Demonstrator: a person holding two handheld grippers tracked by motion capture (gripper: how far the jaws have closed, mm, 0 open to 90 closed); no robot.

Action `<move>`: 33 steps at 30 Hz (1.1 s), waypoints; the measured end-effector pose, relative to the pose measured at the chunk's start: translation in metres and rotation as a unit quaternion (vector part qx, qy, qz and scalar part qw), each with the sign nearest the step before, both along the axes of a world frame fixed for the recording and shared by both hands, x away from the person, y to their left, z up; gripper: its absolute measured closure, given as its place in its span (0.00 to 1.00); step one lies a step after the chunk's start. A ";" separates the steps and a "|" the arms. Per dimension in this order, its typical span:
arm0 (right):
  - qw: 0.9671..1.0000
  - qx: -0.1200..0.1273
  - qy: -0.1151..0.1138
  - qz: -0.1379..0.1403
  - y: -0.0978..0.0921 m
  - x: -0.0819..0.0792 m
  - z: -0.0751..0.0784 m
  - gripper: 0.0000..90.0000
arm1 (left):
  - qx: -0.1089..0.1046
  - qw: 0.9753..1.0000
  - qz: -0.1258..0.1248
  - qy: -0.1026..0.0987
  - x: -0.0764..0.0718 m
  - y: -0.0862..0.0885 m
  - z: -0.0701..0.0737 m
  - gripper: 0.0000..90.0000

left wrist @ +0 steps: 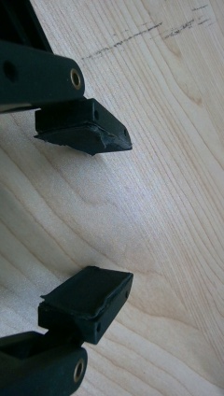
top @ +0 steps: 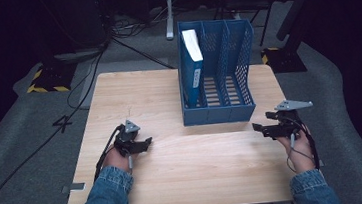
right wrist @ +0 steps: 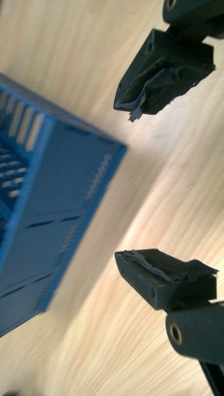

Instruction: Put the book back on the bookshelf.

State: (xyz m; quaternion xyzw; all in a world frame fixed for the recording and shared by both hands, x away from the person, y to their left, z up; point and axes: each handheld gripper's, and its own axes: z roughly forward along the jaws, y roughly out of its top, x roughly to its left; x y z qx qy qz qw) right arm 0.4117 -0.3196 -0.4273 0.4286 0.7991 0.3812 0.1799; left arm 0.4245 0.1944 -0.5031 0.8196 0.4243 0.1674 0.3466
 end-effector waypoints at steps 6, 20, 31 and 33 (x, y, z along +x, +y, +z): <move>1.000 -0.004 0.010 -0.022 -0.008 0.000 -0.025 0.26 | 0.000 1.000 -0.001 0.000 0.000 0.000 0.000 0.35; 0.998 -0.045 0.029 -0.042 -0.004 0.008 -0.058 0.16 | 0.001 1.000 -0.004 0.000 0.000 0.000 0.000 0.35; 0.997 -0.042 0.020 -0.055 0.002 0.013 -0.079 0.00 | 0.001 1.000 -0.005 -0.002 0.001 -0.002 0.000 0.35; 0.997 -0.042 0.020 -0.055 0.002 0.013 -0.079 0.00 | 0.000 1.000 -0.006 0.001 0.001 -0.002 0.000 0.35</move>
